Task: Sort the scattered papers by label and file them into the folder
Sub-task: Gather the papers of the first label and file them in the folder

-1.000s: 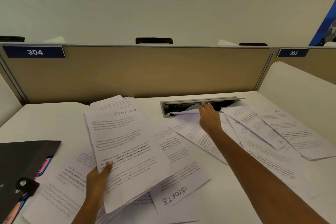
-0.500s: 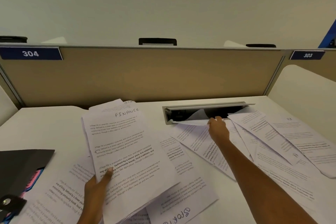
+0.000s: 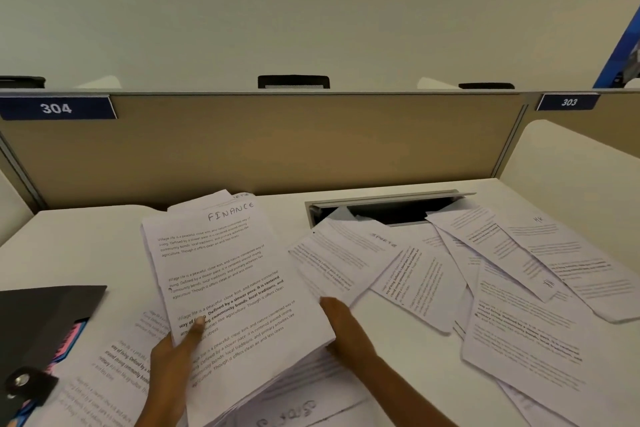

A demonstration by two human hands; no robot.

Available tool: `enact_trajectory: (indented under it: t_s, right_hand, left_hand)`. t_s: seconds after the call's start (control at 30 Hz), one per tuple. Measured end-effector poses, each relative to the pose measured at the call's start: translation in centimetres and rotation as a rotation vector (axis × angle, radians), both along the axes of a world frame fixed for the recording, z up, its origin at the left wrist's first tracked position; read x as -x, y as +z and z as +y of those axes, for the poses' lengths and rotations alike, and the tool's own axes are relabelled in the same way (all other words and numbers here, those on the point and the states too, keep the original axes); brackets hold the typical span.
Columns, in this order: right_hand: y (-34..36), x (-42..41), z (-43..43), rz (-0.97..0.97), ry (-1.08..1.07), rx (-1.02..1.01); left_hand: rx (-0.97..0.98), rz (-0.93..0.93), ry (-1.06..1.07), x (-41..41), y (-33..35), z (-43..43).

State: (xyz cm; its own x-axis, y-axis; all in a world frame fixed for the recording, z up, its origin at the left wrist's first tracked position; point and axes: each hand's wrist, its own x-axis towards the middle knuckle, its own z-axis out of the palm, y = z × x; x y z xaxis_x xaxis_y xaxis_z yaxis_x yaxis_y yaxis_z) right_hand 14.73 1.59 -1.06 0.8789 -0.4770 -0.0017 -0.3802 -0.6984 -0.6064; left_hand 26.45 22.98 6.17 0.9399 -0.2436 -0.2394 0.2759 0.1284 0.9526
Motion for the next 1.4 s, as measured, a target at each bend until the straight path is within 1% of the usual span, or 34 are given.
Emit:
enact_trajectory:
  t_s: [0.1,0.17,0.23,0.3,0.33,0.37,0.43,0.5,0.6,0.67,0.77,0.83,0.87,0.9,0.97,1.03,1.1,1.17,1.23,1.3,1.4]
  right_hand:
    - [0.3,0.4,1.9,-0.063,-0.022,-0.174]
    - [1.8,0.5,2.7,-0.054,0.020,-0.195]
    - [2.7,0.6,2.7,-0.043,0.076,-0.146]
    - [3.0,0.9,2.5,-0.081,0.121,-0.002]
    - [2.4,1.1,1.9,-0.069,0.133,0.089]
    - [1.9,1.3,1.1,-0.074,0.136,0.160]
    - [2.1,2.0,-0.5,-0.075,0.058,0.254]
    - [2.2,2.9,-2.5,0.024,-0.100,0.266]
    - [1.7,4.9,-5.1,0.296,-0.331,0.261]
    - [1.1,6.2,-5.8,0.443,-0.402,0.233]
    - [0.9,7.1,-6.0,0.509,-0.421,0.243]
    - [1.5,6.8,-5.7,0.522,-0.437,0.184]
    - [1.8,6.6,-5.4,0.496,-0.441,0.154]
    - [2.2,6.3,-5.0,0.428,-0.434,0.132]
    - [2.9,5.7,-3.5,0.178,-0.397,0.043]
    - [4.6,4.7,-1.1,-0.050,-0.340,-0.183]
    - [6.2,3.7,1.1,-0.190,-0.319,-0.512]
    - [7.2,2.8,2.9,-0.185,-0.267,-0.816]
    - [8.0,2.3,4.5,-0.157,-0.164,-0.959]
    - [8.1,1.7,5.6,-0.157,-0.104,-1.008]
    - [7.8,0.8,7.0,-0.151,-0.106,-0.977]
  left_hand:
    - [0.008,-0.003,0.010,0.0,0.1,0.5]
    - [0.008,0.004,0.014,0.0,0.1,0.8]
    - [0.010,0.010,0.024,0.0,0.1,1.1]
    - [0.011,0.011,0.030,0.0,0.1,1.3]
    - [0.009,0.010,0.029,0.0,0.1,1.4]
    - [0.006,0.009,0.025,0.0,0.1,1.5]
    - [0.002,0.004,0.023,0.1,0.1,1.7]
    - [-0.006,0.005,0.026,0.2,-0.1,1.8]
    - [-0.011,0.013,0.025,0.3,-0.3,1.9]
    - [-0.007,0.017,0.017,0.5,-0.1,1.9]
    - [-0.004,0.027,-0.003,0.9,0.3,2.1]
    - [-0.025,0.030,-0.009,1.0,0.4,2.4]
    - [-0.039,0.029,-0.012,1.0,0.3,2.5]
    - [-0.049,0.028,-0.019,1.0,0.3,2.7]
    - [-0.057,0.026,-0.042,1.1,0.6,3.1]
    - [-0.056,0.015,-0.078,1.1,0.8,3.5]
    - [-0.063,0.002,-0.120,1.1,1.0,4.0]
    - [-0.067,0.008,-0.163,1.1,1.2,4.6]
    - [-0.049,0.023,-0.227,0.9,1.5,5.3]
    - [-0.049,0.032,-0.297,0.8,1.7,5.9]
    - [-0.098,0.030,-0.370,0.6,2.1,7.0]
